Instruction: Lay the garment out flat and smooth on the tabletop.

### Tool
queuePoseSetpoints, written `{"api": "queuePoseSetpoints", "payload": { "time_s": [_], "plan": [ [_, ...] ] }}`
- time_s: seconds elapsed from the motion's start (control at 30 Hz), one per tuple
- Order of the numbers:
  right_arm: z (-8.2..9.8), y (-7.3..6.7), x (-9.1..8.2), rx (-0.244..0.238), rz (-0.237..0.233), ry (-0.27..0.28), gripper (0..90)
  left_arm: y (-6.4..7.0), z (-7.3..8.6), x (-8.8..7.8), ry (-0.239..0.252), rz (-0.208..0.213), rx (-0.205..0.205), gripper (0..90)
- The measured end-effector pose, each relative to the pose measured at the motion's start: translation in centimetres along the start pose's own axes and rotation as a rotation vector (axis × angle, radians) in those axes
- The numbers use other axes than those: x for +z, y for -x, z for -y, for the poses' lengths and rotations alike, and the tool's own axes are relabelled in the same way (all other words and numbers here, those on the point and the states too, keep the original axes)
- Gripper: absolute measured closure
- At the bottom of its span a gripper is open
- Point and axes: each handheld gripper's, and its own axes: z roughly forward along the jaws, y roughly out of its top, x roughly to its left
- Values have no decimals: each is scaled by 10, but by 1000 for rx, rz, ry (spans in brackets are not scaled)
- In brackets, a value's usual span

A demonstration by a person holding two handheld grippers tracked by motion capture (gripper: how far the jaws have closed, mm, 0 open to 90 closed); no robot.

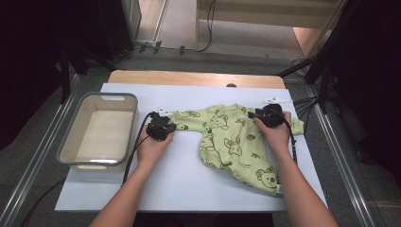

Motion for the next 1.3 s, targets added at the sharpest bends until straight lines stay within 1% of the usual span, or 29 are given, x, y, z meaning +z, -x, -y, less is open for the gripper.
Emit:
{"api": "queuePoseSetpoints", "payload": {
  "time_s": [0.1, 0.13, 0.2, 0.27, 0.37, 0.43, 0.47, 0.57, 0.6, 0.63, 0.67, 0.7, 0.73, 0.77, 0.8, 0.83, 0.87, 0.93, 0.97, 1.0, 1.03, 1.1, 1.17, 1.2, 1.27, 1.3],
  "plan": [
    [-10, -9, 15, -14, -8, -25, 546, 0, 3, -2, 6, 3, 3, 876],
    [-13, -11, 19, -17, -19, -33, 546, 0, 3, -3, 5, 7, 0, 876],
    [-18, -14, 26, -21, -8, -40, 546, 0, 5, -4, 8, 9, -2, 876],
    [-23, -16, 31, -16, 1, -43, 545, 0, 6, -4, 13, 7, -3, 876],
    [-29, -18, 38, 0, -4, -51, 547, -1, 5, -4, 10, 14, -12, 881],
    [-30, -22, 44, -18, -1, -68, 558, 0, 5, -4, 9, 10, -9, 881],
    [-29, -24, 46, -33, 12, -81, 571, 0, 5, -4, 9, 7, -8, 882],
    [-29, -26, 47, -28, 57, -80, 748, 0, 5, -4, 9, 6, -8, 882],
    [-29, -26, 46, -38, 70, -83, 827, 0, 5, -5, 11, 4, -8, 882],
    [-30, -25, 45, -43, 69, -91, 872, 0, 5, -5, 12, -1, -8, 882],
    [-31, -24, 45, -46, 65, -98, 880, 0, 5, -5, 18, -8, -12, 883],
    [-33, -24, 45, -59, 64, -104, 883, 0, 4, -6, 22, -13, -15, 883],
    [-34, -24, 45, -66, 70, -108, 884, 0, 3, -7, 32, -28, -21, 883],
    [-35, -23, 46, -55, 71, -105, 886, -1, 3, -7, 42, -41, -29, 883],
    [-36, -23, 46, -50, 71, -96, 886, -2, 2, -8, 47, -50, -33, 884],
    [-38, -22, 47, -57, 78, -89, 886, -3, 2, -9, 47, -55, -32, 884],
    [-40, -22, 47, -65, 83, -83, 887, -4, 2, -10, 55, -66, -41, 885],
    [-47, -24, 47, -86, 99, -64, 888, -5, 1, -11, 64, -91, -43, 884],
    [-51, -24, 46, -95, 100, -51, 888, -5, 1, -12, 67, -110, -42, 884],
    [-55, -24, 45, -107, 112, -34, 888, -6, 0, -13, 78, -122, -44, 884],
    [-60, -24, 44, -103, 116, -16, 888, -7, -1, -14, 91, -133, -51, 884],
    [-70, -23, 40, -76, 108, 28, 888, -8, -2, -16, 115, -145, -66, 884],
    [-75, -19, 39, -36, 84, 43, 886, -9, -2, -16, 114, -132, -79, 883],
    [-75, -18, 41, -13, 67, 31, 885, -9, -2, -15, 105, -124, -78, 882],
    [-69, -16, 49, -5, 3, -22, 864, -10, 1, -13, 97, -111, -76, 882],
    [-65, -16, 53, -16, -20, -59, 736, -11, 2, -12, 91, -98, -84, 881]
  ]
}}
